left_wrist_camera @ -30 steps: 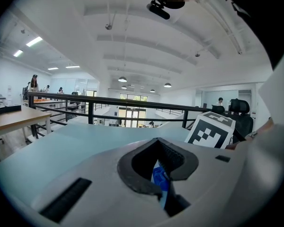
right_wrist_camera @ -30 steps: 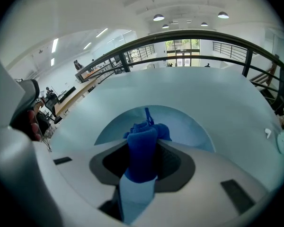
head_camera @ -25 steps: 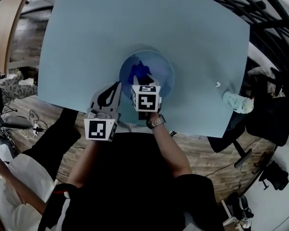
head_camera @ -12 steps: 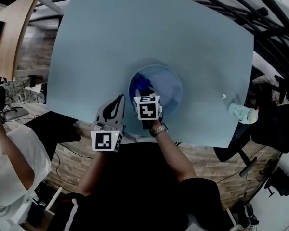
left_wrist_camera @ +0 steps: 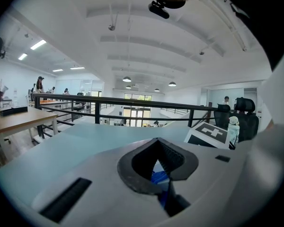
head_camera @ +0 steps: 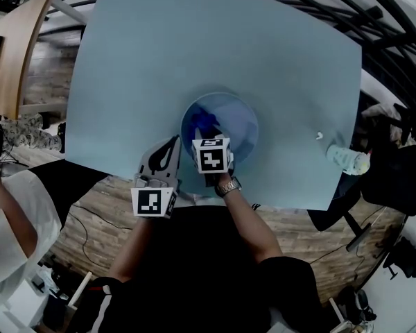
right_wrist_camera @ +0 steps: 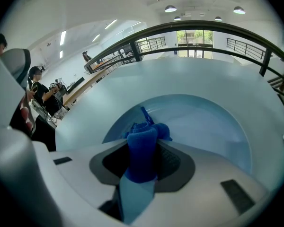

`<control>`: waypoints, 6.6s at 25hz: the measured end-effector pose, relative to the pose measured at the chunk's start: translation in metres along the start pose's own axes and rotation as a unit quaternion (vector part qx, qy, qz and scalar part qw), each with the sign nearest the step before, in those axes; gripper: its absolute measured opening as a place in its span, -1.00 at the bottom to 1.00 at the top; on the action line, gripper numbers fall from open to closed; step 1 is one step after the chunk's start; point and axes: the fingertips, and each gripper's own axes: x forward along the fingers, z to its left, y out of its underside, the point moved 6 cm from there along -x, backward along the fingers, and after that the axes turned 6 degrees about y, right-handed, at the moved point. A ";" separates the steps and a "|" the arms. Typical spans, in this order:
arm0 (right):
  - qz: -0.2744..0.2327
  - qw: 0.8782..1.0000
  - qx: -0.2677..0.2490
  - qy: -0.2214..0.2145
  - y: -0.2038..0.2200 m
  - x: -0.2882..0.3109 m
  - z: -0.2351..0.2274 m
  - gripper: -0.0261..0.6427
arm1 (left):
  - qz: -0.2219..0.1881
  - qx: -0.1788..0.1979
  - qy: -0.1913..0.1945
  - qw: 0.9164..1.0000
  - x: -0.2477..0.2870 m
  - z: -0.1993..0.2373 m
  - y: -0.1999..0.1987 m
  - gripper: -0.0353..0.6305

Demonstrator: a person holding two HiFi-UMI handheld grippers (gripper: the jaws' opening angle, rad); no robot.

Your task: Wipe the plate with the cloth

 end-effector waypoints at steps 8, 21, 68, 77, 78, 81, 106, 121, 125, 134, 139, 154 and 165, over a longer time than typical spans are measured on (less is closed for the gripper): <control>-0.001 1.000 0.016 0.017 0.009 -0.007 -0.021 -0.56 | -0.007 0.001 0.012 1.000 0.005 -0.012 -0.002 -0.89; -0.004 0.998 0.046 0.048 0.022 -0.018 -0.056 -0.56 | 0.004 0.003 0.036 0.999 0.010 -0.031 0.000 -0.89; 0.023 1.000 -0.004 -0.007 0.031 -0.018 0.008 -0.56 | 0.000 -0.004 0.025 1.000 -0.004 -0.028 -0.006 -0.89; 0.022 1.000 -0.009 -0.006 0.029 -0.014 0.011 -0.56 | 0.000 -0.005 0.025 1.000 -0.006 -0.025 -0.006 -0.89; 0.021 1.000 -0.008 -0.006 0.030 -0.013 0.011 -0.56 | 0.000 -0.003 0.027 1.000 -0.005 -0.025 -0.006 -0.89; 0.023 1.000 -0.004 0.000 0.031 -0.016 0.008 -0.56 | 0.005 -0.001 0.031 1.000 -0.004 -0.026 -0.005 -0.89; 0.024 0.998 0.032 0.055 0.053 -0.029 -0.054 -0.56 | 0.002 0.002 0.098 0.995 0.022 -0.070 -0.006 -0.89; 0.012 0.997 0.045 0.059 0.046 -0.040 -0.050 -0.56 | 0.000 -0.003 0.080 0.997 0.013 -0.057 -0.005 -0.89; 0.005 0.999 0.023 0.023 0.038 -0.037 -0.023 -0.56 | -0.002 0.004 0.070 0.998 0.009 -0.049 -0.002 -0.89; 0.026 0.999 -0.012 -0.018 0.030 -0.029 0.018 -0.56 | 0.009 0.003 0.031 0.999 -0.008 -0.024 0.002 -0.89; 0.029 0.999 -0.012 -0.022 0.035 -0.019 0.024 -0.56 | -0.003 0.003 0.034 0.999 -0.014 -0.018 0.001 -0.89; 0.045 0.999 0.006 0.015 0.056 -0.033 0.000 -0.56 | -0.002 -0.005 0.039 0.999 -0.022 -0.024 0.012 -0.89; 0.036 0.999 0.020 0.032 0.075 -0.038 -0.026 -0.56 | -0.013 -0.001 0.055 0.998 -0.021 -0.044 0.010 -0.89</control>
